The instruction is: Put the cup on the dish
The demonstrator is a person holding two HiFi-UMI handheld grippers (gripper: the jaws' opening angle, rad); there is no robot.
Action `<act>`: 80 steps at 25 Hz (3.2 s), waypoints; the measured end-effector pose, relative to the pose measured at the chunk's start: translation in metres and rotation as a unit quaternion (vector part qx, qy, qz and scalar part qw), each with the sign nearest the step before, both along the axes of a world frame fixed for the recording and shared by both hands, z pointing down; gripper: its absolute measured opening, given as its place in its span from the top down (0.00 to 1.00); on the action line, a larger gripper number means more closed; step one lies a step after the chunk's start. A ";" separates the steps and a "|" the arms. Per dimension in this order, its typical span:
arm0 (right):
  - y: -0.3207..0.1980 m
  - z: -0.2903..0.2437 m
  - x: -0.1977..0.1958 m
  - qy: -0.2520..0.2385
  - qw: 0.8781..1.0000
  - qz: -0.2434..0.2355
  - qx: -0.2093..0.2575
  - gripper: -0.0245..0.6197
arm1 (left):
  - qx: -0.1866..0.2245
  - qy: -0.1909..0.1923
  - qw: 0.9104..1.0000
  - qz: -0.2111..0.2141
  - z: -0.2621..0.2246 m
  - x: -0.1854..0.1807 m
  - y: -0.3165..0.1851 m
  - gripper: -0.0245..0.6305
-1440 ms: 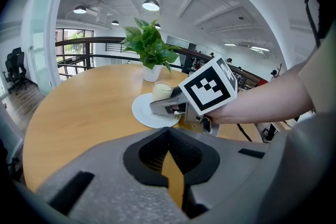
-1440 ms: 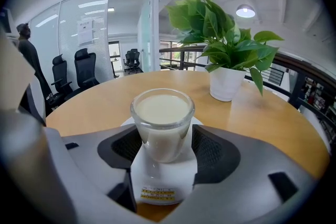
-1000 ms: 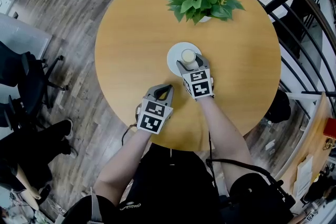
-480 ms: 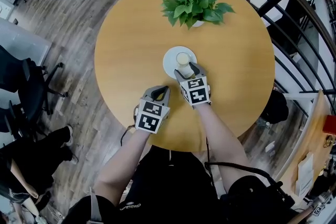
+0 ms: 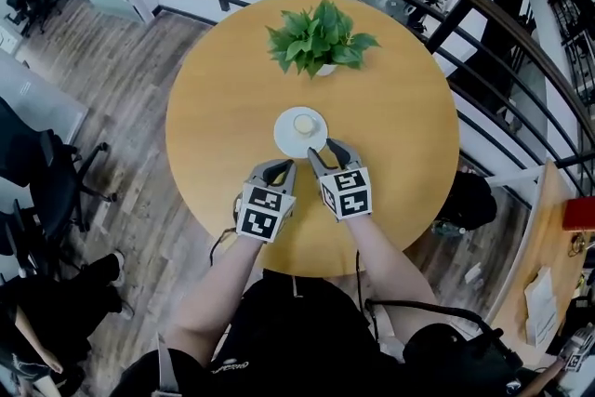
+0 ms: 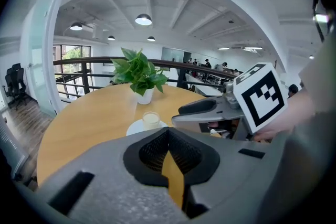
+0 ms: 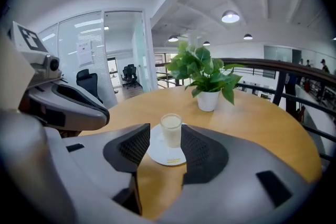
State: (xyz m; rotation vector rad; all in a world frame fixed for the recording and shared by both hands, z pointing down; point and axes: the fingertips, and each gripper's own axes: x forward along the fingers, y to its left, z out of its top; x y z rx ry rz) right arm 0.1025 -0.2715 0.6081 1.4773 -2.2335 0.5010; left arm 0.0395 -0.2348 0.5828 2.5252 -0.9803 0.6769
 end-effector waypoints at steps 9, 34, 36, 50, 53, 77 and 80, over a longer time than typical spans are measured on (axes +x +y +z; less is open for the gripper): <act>0.038 -0.101 0.004 -0.026 0.997 0.015 0.077 0.77 | 0.065 0.025 0.997 0.021 -0.074 0.020 0.016 0.96; 0.084 -0.198 -0.028 -0.025 0.985 0.002 0.170 0.90 | 0.161 0.080 0.984 0.011 -0.168 0.004 0.038 0.96; 0.084 -0.199 -0.029 -0.025 0.985 0.002 0.171 0.90 | 0.161 0.082 0.984 0.011 -0.169 0.003 0.039 0.96; 0.077 -0.198 -0.028 -0.031 0.986 0.001 0.164 0.90 | 0.152 0.078 0.985 0.011 -0.165 0.003 0.033 0.96; 0.077 -0.197 -0.028 -0.035 0.986 -0.001 0.161 0.90 | 0.151 0.078 0.985 0.008 -0.165 0.003 0.031 0.96; 0.074 -0.189 -0.023 -0.030 0.988 0.001 0.150 0.91 | 0.145 0.072 0.987 0.015 -0.159 0.007 0.029 0.96; 0.075 -0.187 -0.022 -0.030 0.989 0.002 0.147 0.91 | 0.143 0.073 0.987 0.016 -0.158 0.007 0.029 0.96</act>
